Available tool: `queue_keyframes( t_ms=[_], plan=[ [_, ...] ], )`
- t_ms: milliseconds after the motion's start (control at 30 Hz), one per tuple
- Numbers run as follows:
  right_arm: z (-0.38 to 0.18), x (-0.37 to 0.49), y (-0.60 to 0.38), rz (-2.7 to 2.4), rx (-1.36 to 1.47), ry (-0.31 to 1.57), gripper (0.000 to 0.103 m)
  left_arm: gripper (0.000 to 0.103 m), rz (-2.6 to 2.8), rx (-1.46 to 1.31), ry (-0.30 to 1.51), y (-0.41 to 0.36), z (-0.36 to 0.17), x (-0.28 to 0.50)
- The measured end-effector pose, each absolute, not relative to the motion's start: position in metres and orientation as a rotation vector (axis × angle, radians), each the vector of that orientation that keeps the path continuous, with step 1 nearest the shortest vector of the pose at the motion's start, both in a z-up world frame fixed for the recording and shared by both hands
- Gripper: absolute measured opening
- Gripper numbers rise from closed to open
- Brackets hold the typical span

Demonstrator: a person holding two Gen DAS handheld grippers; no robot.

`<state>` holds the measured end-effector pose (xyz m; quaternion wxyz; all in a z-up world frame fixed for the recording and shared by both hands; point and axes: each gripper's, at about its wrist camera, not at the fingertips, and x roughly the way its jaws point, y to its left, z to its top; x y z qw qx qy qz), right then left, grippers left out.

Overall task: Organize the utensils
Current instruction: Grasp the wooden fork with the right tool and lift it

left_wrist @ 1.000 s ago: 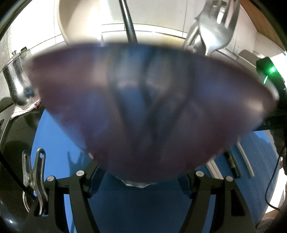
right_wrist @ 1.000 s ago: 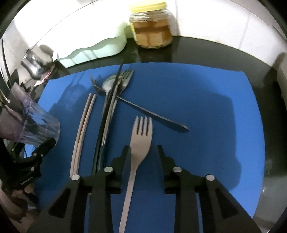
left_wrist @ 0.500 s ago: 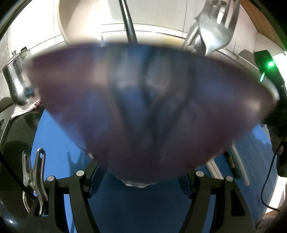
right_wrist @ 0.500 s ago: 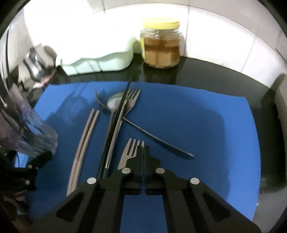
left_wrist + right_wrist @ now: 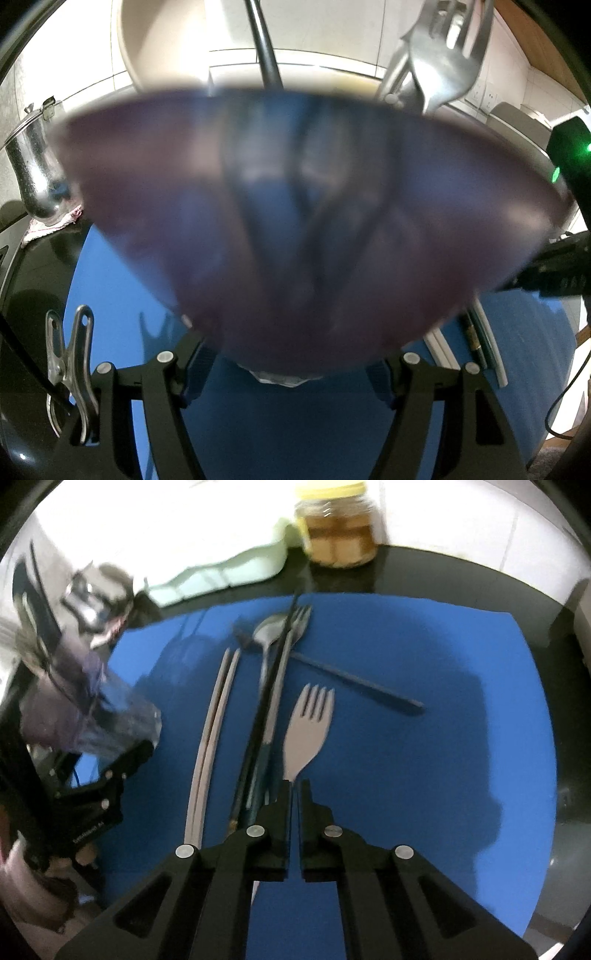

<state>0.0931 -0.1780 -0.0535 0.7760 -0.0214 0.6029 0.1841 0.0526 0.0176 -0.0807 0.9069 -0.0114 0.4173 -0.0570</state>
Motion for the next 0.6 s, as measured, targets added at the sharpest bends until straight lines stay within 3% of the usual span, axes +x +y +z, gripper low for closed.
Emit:
queue_keyframes(
  t_ms=[233,600],
  plan=[
    [-0.063,0.094,-0.161,0.366,-0.139,1.318,0.010,0.074,-0.118,-0.024,0.861,0.018,-0.081,0.053],
    [-0.069,0.112,-0.146,0.341,-0.240,1.423,0.010,0.074,-0.118,-0.027,0.863,0.018,-0.081,0.053]
  ],
)
